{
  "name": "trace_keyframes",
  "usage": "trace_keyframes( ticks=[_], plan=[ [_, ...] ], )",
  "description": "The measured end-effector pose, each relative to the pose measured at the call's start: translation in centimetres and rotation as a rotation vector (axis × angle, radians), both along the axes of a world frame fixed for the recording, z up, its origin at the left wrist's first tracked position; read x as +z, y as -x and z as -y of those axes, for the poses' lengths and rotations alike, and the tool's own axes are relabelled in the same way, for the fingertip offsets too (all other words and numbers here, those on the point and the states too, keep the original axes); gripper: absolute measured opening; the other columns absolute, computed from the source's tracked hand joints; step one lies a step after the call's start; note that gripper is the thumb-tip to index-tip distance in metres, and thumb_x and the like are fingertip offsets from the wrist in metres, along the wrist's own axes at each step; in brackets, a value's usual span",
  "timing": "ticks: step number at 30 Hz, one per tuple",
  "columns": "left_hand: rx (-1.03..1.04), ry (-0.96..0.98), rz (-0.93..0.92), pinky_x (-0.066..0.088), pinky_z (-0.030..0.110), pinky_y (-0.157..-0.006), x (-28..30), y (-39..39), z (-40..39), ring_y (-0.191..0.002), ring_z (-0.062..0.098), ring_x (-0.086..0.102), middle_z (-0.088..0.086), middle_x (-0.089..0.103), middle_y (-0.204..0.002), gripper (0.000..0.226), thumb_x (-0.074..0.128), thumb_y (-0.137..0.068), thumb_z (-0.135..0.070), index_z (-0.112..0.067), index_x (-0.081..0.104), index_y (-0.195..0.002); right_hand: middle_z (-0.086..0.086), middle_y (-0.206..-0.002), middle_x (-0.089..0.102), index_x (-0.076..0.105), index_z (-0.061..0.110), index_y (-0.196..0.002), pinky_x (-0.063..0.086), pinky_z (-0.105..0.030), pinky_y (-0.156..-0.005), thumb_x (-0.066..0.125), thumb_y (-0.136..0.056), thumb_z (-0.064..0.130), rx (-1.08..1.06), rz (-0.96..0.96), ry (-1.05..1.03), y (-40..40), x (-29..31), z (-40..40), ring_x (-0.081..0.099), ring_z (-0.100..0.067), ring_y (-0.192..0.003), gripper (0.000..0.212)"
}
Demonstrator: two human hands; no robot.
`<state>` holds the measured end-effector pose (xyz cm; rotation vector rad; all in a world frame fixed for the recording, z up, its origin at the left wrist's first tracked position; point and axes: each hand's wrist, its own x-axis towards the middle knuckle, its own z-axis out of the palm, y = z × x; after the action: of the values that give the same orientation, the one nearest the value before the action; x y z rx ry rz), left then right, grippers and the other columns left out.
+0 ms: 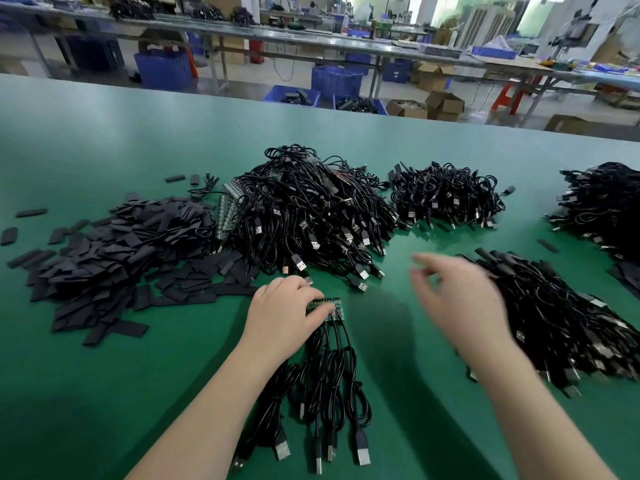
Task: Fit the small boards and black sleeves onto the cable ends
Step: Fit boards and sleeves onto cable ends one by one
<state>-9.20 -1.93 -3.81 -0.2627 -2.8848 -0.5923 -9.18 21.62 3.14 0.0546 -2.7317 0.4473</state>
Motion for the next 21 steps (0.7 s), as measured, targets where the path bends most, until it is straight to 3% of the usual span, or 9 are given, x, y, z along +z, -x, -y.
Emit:
trace_keyframes(
  ticks=[2,4,7,10,12,15,17,19,21],
  plan=[
    [-0.013,-0.038,0.023,0.037,0.033,-0.099,-0.1,0.2,0.0,-0.119,0.012,0.047,-0.013,0.058,-0.123,0.041,0.048,-0.093,-0.057,-0.031,0.065,-0.12,0.006,-0.114,0.066,0.064,0.031,-0.129,0.046,-0.027,-0.077,0.057,-0.095,0.044,0.125,0.26,0.112,-0.2,-2.0,3.7,0.057,-0.012,-0.09,0.037],
    [-0.034,-0.108,0.042,0.038,0.033,-0.1,-0.2,0.4,0.0,-0.118,0.013,0.047,-0.012,0.057,-0.12,0.035,0.054,-0.093,-0.049,-0.027,0.063,-0.119,0.003,-0.118,0.06,0.063,0.028,-0.131,0.049,-0.03,-0.084,0.056,-0.095,0.05,0.163,0.374,0.128,-0.1,-4.1,6.1,0.058,-0.015,-0.101,0.042],
    [-0.054,-0.224,0.009,0.035,0.024,-0.097,-0.2,0.3,0.1,-0.113,0.012,0.047,-0.011,0.055,-0.111,0.026,0.063,-0.091,-0.037,-0.022,0.063,-0.112,0.005,-0.105,0.06,0.07,0.024,-0.115,0.047,-0.029,-0.081,0.061,-0.094,0.042,0.155,0.33,0.235,0.4,-5.9,7.4,0.059,-0.016,-0.102,0.029],
    [-0.027,-0.387,-0.057,0.036,0.016,-0.09,0.1,0.1,0.1,-0.104,0.0,0.049,-0.016,0.053,-0.106,0.021,0.074,-0.083,-0.034,-0.028,0.064,-0.101,0.016,-0.081,0.067,0.073,0.031,-0.092,0.041,-0.01,-0.069,0.072,-0.089,0.029,0.172,0.273,0.544,0.3,-6.5,7.1,0.06,0.002,-0.079,0.004],
    [0.033,-0.599,-0.046,0.042,0.013,-0.083,0.5,-0.1,0.0,-0.097,-0.005,0.054,-0.02,0.056,-0.106,0.033,0.081,-0.075,-0.033,-0.04,0.061,-0.1,0.02,-0.079,0.07,0.07,0.038,-0.081,0.043,-0.006,-0.067,0.076,-0.086,0.022,0.2,0.229,0.722,-0.2,-6.6,6.6,0.063,0.004,-0.074,0.018],
    [0.073,-0.873,0.064,0.049,0.014,-0.079,0.9,-0.2,-0.2,-0.089,0.001,0.064,-0.017,0.066,-0.101,0.062,0.087,-0.068,-0.029,-0.051,0.052,-0.113,0.016,-0.08,0.073,0.073,0.033,-0.08,0.048,-0.01,-0.069,0.078,-0.084,0.015,0.231,0.195,0.87,-0.4,-6.5,6.0,0.066,0.001,-0.073,0.019],
    [0.049,-0.939,0.122,0.048,0.012,-0.081,0.9,-0.1,-0.2,-0.088,-0.001,0.066,-0.016,0.072,-0.094,0.069,0.088,-0.068,-0.025,-0.048,0.049,-0.12,0.013,-0.08,0.074,0.074,0.032,-0.08,0.049,-0.012,-0.07,0.079,-0.083,0.012,0.239,0.192,0.946,-0.4,-6.4,5.9,0.067,0.0,-0.074,0.02],
    [0.019,-1.016,0.168,0.054,0.023,-0.084,0.9,-0.2,-0.2,-0.087,0.006,0.07,-0.011,0.074,-0.092,0.069,0.087,-0.069,-0.02,-0.042,0.051,-0.124,0.013,-0.082,0.075,0.075,0.034,-0.079,0.051,-0.012,-0.072,0.079,-0.083,0.012,0.249,0.189,1.003,-0.5,-6.5,6.1,0.069,-0.001,-0.077,0.023],
    [0.02,-1.003,0.168,0.053,0.026,-0.088,0.8,-0.2,-0.2,-0.094,0.005,0.068,-0.012,0.073,-0.101,0.066,0.087,-0.07,-0.021,-0.042,0.054,-0.123,0.014,-0.084,0.076,0.075,0.036,-0.082,0.051,-0.012,-0.073,0.078,-0.084,0.013,0.261,0.191,1.021,-0.6,-6.5,6.4,0.07,-0.001,-0.081,0.024]
  ],
)
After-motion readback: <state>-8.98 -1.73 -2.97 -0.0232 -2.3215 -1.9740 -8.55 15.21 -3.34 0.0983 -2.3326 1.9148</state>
